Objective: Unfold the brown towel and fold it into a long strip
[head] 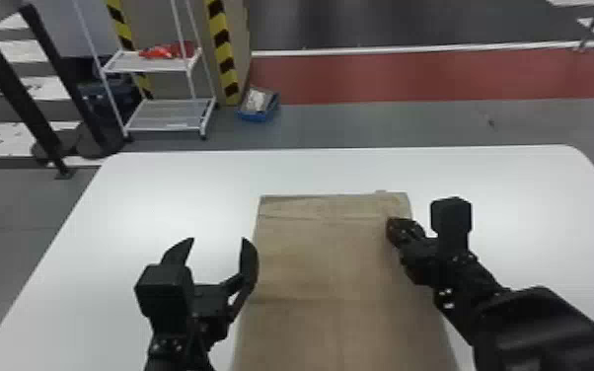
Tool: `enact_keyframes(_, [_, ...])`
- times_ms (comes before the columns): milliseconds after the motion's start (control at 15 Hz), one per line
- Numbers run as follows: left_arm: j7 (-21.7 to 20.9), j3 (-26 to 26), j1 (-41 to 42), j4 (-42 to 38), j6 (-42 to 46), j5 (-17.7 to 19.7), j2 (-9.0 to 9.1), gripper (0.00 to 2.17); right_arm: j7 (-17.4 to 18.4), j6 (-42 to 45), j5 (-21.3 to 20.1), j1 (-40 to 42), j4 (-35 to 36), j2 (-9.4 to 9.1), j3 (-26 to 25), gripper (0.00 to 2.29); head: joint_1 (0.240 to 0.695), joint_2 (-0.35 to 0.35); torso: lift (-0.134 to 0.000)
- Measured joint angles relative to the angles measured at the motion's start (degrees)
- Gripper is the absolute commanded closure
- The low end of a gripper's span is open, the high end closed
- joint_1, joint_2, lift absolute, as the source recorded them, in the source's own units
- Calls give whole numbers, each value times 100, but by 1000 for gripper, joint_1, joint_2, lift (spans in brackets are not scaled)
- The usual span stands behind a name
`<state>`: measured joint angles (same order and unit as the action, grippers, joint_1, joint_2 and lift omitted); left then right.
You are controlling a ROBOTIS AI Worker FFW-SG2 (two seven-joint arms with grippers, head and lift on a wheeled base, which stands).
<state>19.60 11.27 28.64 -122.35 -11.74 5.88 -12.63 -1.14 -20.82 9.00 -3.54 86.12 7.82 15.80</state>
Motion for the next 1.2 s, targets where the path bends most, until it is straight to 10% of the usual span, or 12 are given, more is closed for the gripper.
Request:
enact_keyframes(867, [-9,4,1,1,0,9,-11,225,27,-125,-31,286,514,2,-87,866,695,96,-123])
enact_keyframes(1200, [-9,7,1,-8,0,9,-20,225,27,-295,-93,250,509,0,-76,1123,695,95,-123])
